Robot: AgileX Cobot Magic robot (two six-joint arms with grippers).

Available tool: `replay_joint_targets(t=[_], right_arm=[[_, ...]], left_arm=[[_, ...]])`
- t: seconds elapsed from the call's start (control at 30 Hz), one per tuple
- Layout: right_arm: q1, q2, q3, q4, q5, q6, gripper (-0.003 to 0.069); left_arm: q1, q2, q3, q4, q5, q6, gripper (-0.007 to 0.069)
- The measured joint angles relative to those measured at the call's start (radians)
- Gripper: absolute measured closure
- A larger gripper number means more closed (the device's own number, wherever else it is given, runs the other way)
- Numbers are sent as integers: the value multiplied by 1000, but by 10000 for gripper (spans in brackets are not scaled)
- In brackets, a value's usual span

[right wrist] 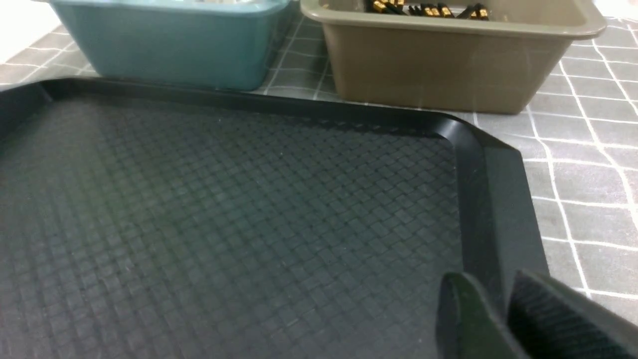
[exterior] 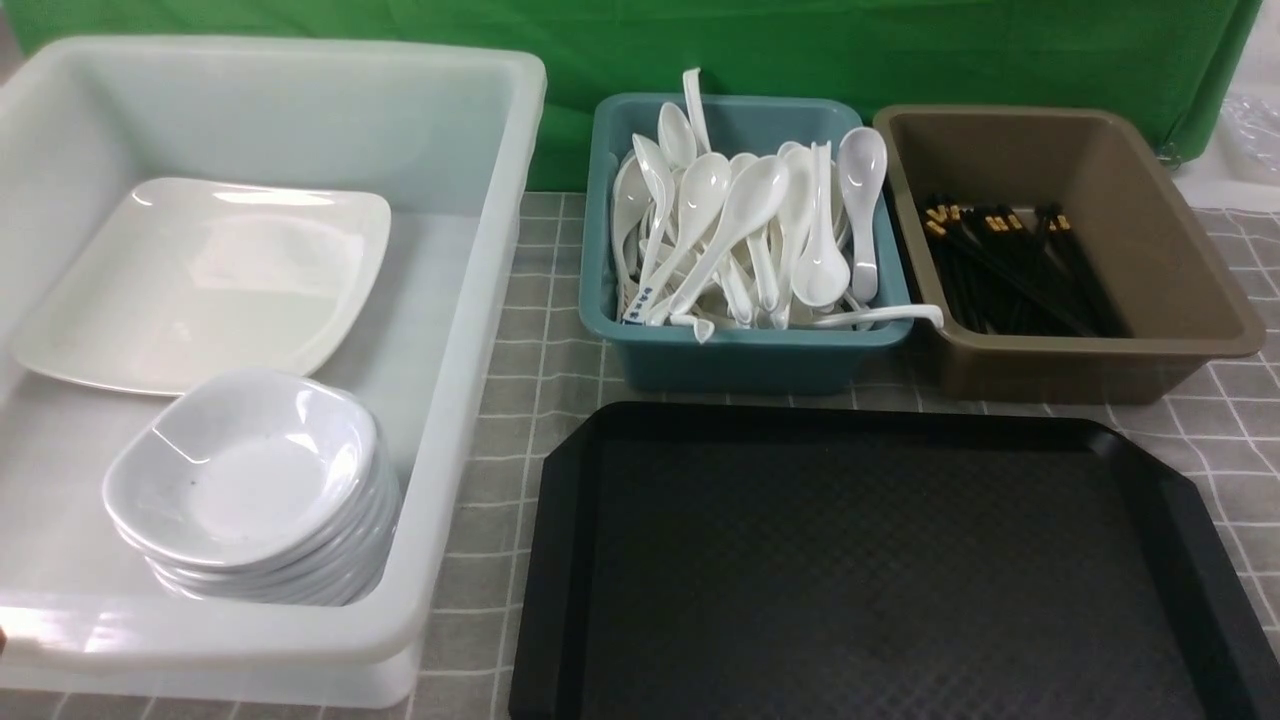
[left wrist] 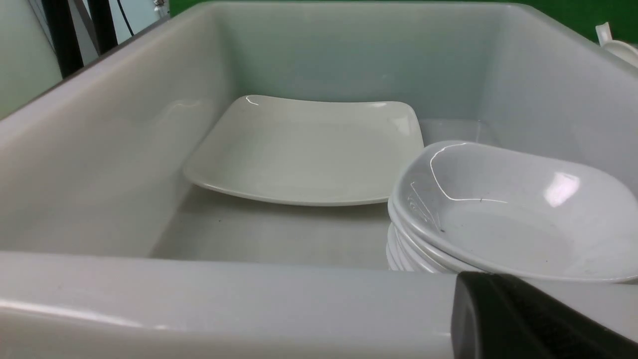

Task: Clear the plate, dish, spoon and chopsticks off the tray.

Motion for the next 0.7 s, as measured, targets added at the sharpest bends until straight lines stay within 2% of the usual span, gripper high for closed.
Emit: replay_joint_targets(t=[0.7], right_arm=[[0,0,0,0,-1,0,433]], left_arm=[[0,0,0,0,0,0,617]])
